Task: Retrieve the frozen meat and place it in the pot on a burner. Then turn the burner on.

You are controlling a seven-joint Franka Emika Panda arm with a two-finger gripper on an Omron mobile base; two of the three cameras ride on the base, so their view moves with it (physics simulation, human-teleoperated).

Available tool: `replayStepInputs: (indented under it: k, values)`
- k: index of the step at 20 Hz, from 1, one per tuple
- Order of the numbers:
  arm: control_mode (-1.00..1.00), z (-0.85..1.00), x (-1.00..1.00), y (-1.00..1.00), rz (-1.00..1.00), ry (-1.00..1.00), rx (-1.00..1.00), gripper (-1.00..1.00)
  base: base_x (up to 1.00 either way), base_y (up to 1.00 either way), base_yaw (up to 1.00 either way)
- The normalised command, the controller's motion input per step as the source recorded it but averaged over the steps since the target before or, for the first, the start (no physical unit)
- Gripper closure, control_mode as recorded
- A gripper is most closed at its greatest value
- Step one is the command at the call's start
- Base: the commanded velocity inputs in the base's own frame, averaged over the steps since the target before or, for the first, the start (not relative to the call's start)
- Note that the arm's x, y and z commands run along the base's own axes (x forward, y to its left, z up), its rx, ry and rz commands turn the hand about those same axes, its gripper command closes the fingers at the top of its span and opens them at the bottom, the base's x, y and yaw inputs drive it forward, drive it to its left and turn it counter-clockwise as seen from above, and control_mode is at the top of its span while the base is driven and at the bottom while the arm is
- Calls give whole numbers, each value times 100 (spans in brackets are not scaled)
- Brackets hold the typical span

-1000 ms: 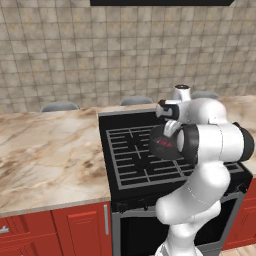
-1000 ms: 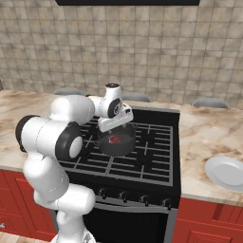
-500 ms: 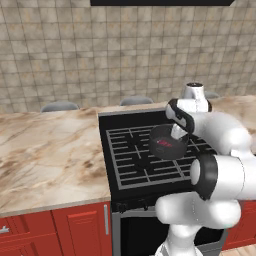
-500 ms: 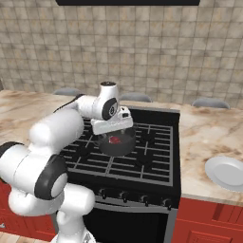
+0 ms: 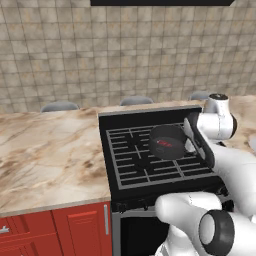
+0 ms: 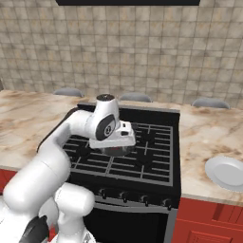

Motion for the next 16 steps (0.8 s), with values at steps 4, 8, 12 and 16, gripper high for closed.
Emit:
replayStepInputs:
  k: [4, 8, 12, 16]
  values:
    - [-100, -36, -67, -30, -20, -5, 0, -100, 0, 0, 0]
    - [-100, -31, -57, -16, -15, -2, 0, -100, 0, 0, 0]
    - [-100, -21, -36, -14, -15, 0, 1, -100, 0, 0, 0]
    - [-100, -10, -4, -21, -10, 0, 1, -100, 0, 0, 0]
